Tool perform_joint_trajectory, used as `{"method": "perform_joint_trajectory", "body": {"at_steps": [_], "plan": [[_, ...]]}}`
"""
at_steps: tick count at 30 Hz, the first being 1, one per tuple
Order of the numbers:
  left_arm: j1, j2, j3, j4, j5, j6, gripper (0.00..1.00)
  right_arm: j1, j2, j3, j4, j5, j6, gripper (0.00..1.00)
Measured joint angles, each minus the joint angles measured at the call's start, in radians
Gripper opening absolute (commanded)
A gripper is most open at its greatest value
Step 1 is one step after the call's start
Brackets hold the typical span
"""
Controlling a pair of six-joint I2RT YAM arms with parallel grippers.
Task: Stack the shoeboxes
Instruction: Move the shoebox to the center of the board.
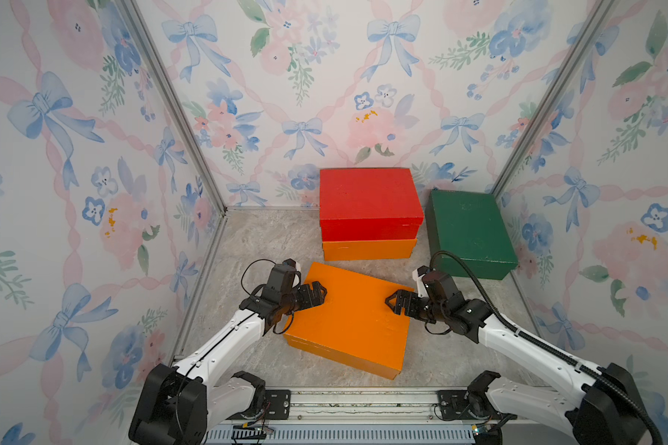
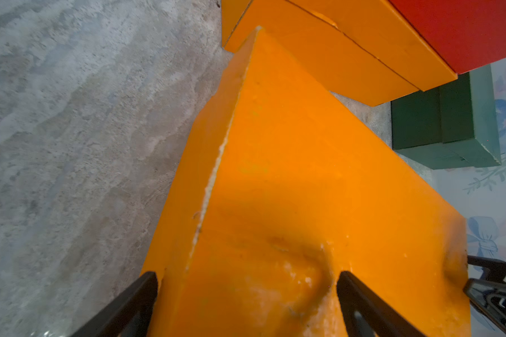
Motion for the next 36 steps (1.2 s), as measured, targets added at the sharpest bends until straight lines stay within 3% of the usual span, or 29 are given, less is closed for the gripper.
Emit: {"method": "perform_joint_trajectory", "body": {"at_steps": [9,23,36], "plan": [[-0.021,0.014,0.0,0.031,-0.029,-0.023,0.98,-0.036,0.142,0.065,0.043,-0.026,-0.014,0.97],[-0.102,0.05,0.0,0.114,-0.031,-0.087,0.98,-0.208,0.295,0.227,0.027,-0.091,-0.133,0.97],[-0.111,0.113,0.016,0.197,0.004,-0.097,0.98,-0.336,0.321,0.287,-0.044,-0.18,-0.24,0.97]]}}
